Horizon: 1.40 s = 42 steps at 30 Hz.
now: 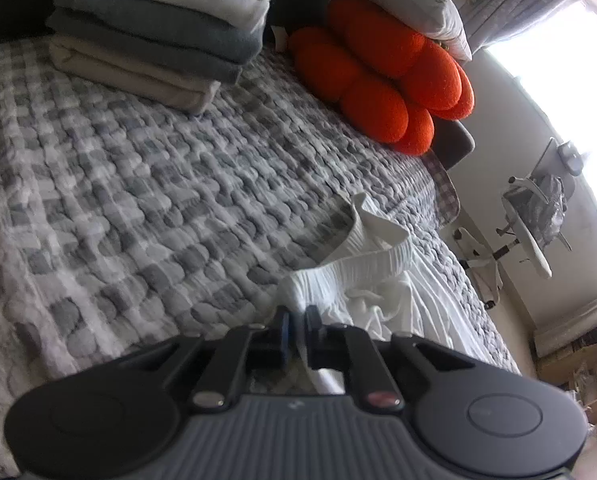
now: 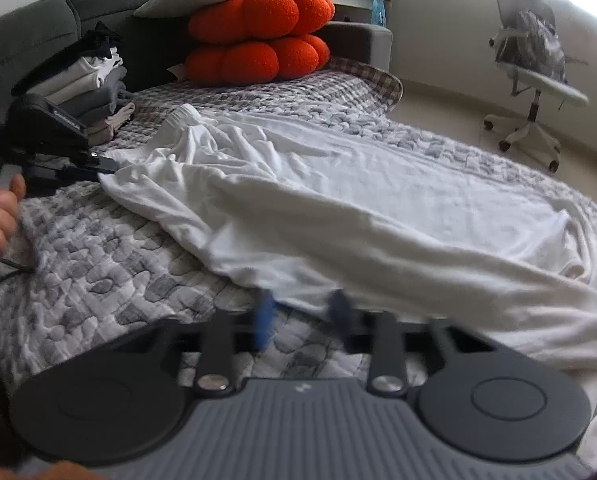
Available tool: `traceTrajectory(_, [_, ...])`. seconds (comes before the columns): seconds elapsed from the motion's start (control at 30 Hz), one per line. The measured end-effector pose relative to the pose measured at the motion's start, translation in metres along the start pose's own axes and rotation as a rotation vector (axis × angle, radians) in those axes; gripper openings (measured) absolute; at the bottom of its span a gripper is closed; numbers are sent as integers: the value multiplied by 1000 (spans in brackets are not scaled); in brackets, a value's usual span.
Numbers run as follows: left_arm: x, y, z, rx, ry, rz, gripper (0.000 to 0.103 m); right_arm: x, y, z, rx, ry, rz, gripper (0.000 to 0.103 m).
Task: Fold clothes
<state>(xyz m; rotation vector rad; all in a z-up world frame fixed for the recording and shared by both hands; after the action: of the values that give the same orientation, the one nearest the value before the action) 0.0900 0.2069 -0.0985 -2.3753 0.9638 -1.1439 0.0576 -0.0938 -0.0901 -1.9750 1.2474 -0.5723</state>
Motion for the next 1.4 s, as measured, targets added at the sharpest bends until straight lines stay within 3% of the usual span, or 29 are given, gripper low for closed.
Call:
traceTrajectory(0.07, [-3,-1,-3,7,-4,-8,6,1,-2,1,-2,-7,13,1])
traceTrajectory(0.1, [-4,-1,-5,11,-5,-13,6,1,-2,0,-4,-15,20,0])
traceTrajectory(0.6, [-40,-7,-51,31,2,-136,5,-31,3,-50,23,-136,-1,0])
traceTrajectory(0.9, [-42,-16,-80,72,-42,-84,5,-56,9,-72,-7,-212,-36,0])
traceTrajectory(1.07, [-47,-20,-88,32,-59,-64,5,-69,10,-84,-9,-248,-56,0])
traceTrajectory(1.27, [-48,-21,-86,-28,-43,33,5,-71,14,-77,-36,-223,-72,0])
traceTrajectory(1.4, [-52,-14,-78,-92,-22,87,6,-64,10,-71,-47,-208,-39,12])
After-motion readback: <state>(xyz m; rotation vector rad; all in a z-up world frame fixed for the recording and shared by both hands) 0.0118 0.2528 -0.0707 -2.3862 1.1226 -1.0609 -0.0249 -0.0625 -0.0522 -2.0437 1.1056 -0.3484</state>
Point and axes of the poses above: each gripper's, at about its wrist camera, not at the fingertips, and z roughly the way its jaws point, x to its right, y to its underside, the point moved 7 cm from there along z, roughly the way its jaws point, and after that the axes turned 1 degree about y, right-handed, at the moved point
